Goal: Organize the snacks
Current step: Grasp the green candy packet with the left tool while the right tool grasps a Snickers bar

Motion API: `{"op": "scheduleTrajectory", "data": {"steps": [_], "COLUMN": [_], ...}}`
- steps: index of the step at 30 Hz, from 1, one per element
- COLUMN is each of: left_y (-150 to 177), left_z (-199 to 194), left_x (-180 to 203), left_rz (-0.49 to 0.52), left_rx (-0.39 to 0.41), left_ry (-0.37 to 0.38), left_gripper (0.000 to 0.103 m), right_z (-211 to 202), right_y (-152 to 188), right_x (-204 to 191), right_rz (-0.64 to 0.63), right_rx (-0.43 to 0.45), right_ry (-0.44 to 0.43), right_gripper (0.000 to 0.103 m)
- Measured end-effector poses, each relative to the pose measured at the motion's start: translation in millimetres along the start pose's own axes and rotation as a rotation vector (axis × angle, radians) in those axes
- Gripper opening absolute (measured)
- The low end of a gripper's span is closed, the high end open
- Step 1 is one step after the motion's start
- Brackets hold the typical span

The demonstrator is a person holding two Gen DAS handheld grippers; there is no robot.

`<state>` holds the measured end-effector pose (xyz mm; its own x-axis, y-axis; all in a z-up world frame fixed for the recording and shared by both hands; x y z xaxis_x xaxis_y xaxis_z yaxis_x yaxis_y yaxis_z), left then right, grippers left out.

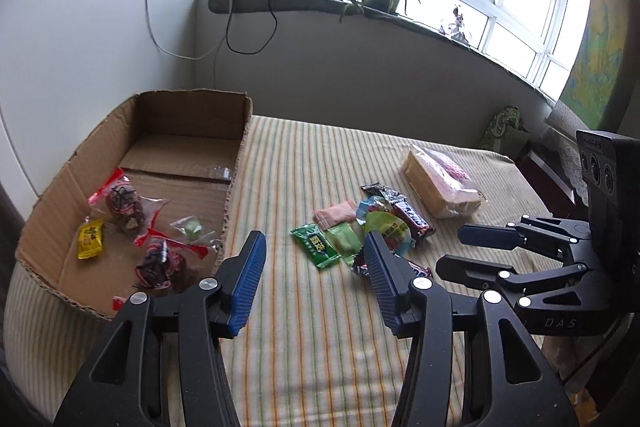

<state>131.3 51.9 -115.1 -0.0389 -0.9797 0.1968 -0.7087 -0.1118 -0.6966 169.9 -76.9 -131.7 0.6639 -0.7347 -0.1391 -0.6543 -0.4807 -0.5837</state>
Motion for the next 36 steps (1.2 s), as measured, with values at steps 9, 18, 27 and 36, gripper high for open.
{"op": "scheduleTrajectory", "data": {"steps": [9, 18, 27, 36], "left_y": [6, 1, -1, 2], "left_z": [36, 69, 91, 93], "left_x": [18, 11, 5, 9], "left_rz": [-0.006, -0.026, -0.044, 0.016], "left_rx": [-0.097, -0.142, -0.187, -0.187], "left_ry": [0.029, -0.051, -0.089, -0.122], "left_gripper": [0.033, 0.033, 0.033, 0.024], "right_z": [27, 38, 50, 51], "right_y": [3, 2, 2, 2], "right_x": [-9, -5, -6, -5], "right_rz": [-0.048, -0.063, -0.072, -0.071], "right_rx": [-0.046, -0.043, -0.062, -0.069], "right_ry": [-0.018, 0.002, 0.019, 0.034], "right_gripper": [0.039, 0.039, 0.039, 0.033]}}
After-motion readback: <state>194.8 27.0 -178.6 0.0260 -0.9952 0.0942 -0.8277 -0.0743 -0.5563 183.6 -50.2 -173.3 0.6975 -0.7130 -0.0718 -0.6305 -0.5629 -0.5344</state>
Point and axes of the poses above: each gripper's, at about its wrist camera, not at the fingertips, and z roughly the way its jaws point, x to its right, y to its underside, the point moved 6 cm from there along z, roughly the way its jaws point, and after that the axes turned 4 degrees about -x, right-handed, at the moved point
